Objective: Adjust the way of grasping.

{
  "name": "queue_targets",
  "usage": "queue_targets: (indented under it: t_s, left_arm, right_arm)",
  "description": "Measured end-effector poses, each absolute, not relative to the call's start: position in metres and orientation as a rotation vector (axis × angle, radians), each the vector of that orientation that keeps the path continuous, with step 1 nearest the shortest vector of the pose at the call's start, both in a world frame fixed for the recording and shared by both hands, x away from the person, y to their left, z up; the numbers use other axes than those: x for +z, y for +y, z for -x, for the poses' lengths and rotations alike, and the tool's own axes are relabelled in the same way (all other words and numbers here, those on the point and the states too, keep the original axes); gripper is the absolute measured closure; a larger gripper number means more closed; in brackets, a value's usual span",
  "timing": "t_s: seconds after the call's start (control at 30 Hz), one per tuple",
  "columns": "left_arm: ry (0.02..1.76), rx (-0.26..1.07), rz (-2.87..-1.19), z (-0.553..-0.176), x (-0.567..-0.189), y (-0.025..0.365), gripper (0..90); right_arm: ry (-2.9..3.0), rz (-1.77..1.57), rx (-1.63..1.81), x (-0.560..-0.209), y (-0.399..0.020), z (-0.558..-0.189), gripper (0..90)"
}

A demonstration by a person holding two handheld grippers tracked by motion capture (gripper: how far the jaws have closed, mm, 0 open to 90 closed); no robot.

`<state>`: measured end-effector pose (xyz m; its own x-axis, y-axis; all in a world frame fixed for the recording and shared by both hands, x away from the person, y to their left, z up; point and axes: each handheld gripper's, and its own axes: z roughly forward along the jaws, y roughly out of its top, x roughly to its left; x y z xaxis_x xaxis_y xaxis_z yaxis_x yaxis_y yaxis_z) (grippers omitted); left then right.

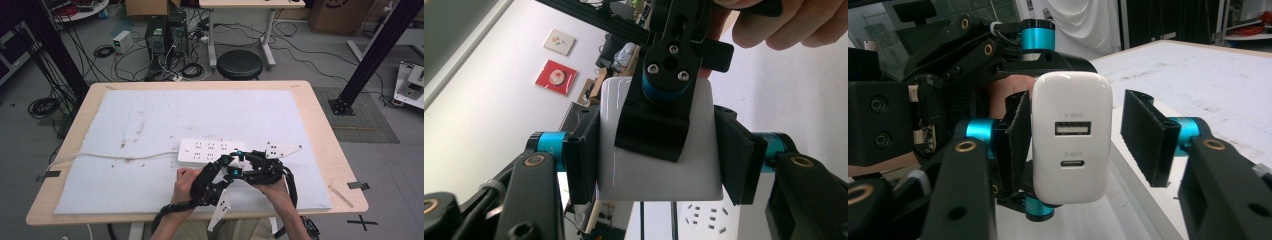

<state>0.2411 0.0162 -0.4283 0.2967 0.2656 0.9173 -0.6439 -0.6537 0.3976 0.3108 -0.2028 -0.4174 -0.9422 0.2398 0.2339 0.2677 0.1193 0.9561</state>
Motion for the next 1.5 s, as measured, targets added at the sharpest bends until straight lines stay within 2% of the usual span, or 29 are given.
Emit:
queue_targets:
  t_s: [0.47, 1.27, 1.5]
  left_arm:
    - [-0.356, 1.472, -1.783, -0.2411, -0.429, 0.0151, 42.5]
    - [-0.336, 1.436, -1.823, -0.2433, -0.4295, 0.0156, 41.8]
    - [-0.28, 1.362, -1.87, -0.2467, -0.4299, 0.0169, 31.2]
  right_arm:
    - [-2.348, 0.468, -1.988, -0.4176, -0.2014, -0.3108, 60.7]
    - [-2.342, 0.517, -1.93, -0.4186, -0.2005, -0.3124, 63.0]
    - [-2.334, 0.533, -1.942, -0.4192, -0.2014, -0.3139, 63.0]
